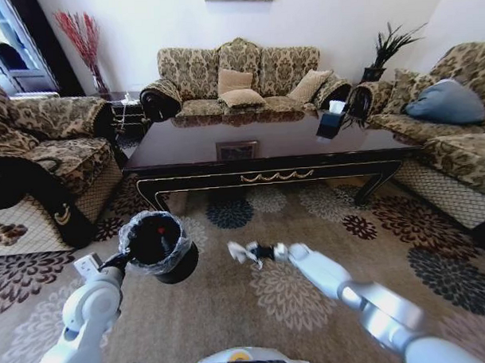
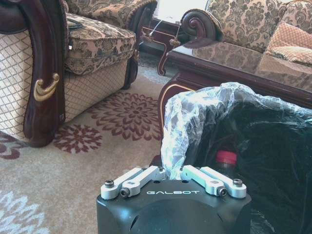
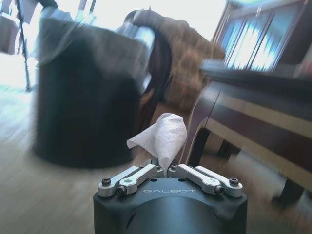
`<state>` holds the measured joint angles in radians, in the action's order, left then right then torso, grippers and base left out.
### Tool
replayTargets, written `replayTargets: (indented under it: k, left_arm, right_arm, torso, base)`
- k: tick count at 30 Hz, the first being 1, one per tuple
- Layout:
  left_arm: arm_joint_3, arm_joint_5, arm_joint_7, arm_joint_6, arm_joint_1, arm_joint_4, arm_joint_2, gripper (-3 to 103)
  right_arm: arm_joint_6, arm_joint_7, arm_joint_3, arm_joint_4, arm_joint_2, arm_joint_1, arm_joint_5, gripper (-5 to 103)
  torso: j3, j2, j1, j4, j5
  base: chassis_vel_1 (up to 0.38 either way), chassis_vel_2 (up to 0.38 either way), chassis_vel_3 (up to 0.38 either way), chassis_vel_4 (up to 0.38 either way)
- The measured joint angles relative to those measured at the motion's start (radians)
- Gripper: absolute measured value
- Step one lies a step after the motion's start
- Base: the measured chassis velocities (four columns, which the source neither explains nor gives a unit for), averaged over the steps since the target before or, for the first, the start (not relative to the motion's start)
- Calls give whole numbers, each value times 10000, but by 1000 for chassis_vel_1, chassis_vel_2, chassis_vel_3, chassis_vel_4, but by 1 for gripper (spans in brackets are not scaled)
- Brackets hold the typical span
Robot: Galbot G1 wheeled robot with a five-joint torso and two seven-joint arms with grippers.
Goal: Move to the front of the table and pick up the trash from the floor, then place it into the trash bin.
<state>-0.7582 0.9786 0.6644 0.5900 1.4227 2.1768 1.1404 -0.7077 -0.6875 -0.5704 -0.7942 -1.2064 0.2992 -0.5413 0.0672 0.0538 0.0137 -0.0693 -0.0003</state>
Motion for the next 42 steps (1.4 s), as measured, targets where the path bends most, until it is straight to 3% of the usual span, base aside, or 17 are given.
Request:
replayTargets:
  k: [12,25,27,30,33,38,39,42]
  left_arm:
    - [117,-177,-109,-24,-29,-109,137,3]
    - [62,-163,-109,-54,-4,-14,136,3]
    - [62,-162,-109,-57,-6,6,135,3]
    - [64,-160,-109,-61,-23,12,134,3]
    - [64,-158,-109,-61,-21,13,129,3]
    - [60,-156,-109,-61,-7,30,112,3]
    - [60,-156,-109,-61,-7,30,112,3]
    - [75,-155,-109,-61,-6,34,118,3]
  right_arm:
    - [944,2250,-1713,-3045,-556,-1822,-1624,0]
    - [1171,3814,-3145,-4862,-928,-1933,-1386,-1]
    - [1175,3958,-3210,-4902,-918,-1916,-1313,4]
    - [1193,4224,-3306,-4933,-905,-1850,-1115,20]
    - [1183,4247,-3311,-4885,-884,-1813,-942,25]
    - [1067,4143,-3250,-4780,-784,-1749,-766,47]
    - [1067,4143,-3250,-4780,-784,-1749,-766,47]
    - [1034,4116,-3207,-4743,-676,-1711,-649,63]
  torso:
    - [0,0,0,-4,1]
    - [0,0,0,-4,2]
    - [-1,0,0,-5,2]
    - [-1,0,0,-5,3]
    - [0,0,0,-4,2]
    - [-1,0,0,-4,4]
    - [-1,0,0,-4,4]
    - [-1,0,0,-3,4]
  base:
    - [0,0,0,0]
    - [0,0,0,0]
    - [0,0,0,0]
    - [0,0,0,0]
    - [0,0,0,0]
    - [0,0,0,0]
    - [0,0,0,0]
    - [0,0,0,0]
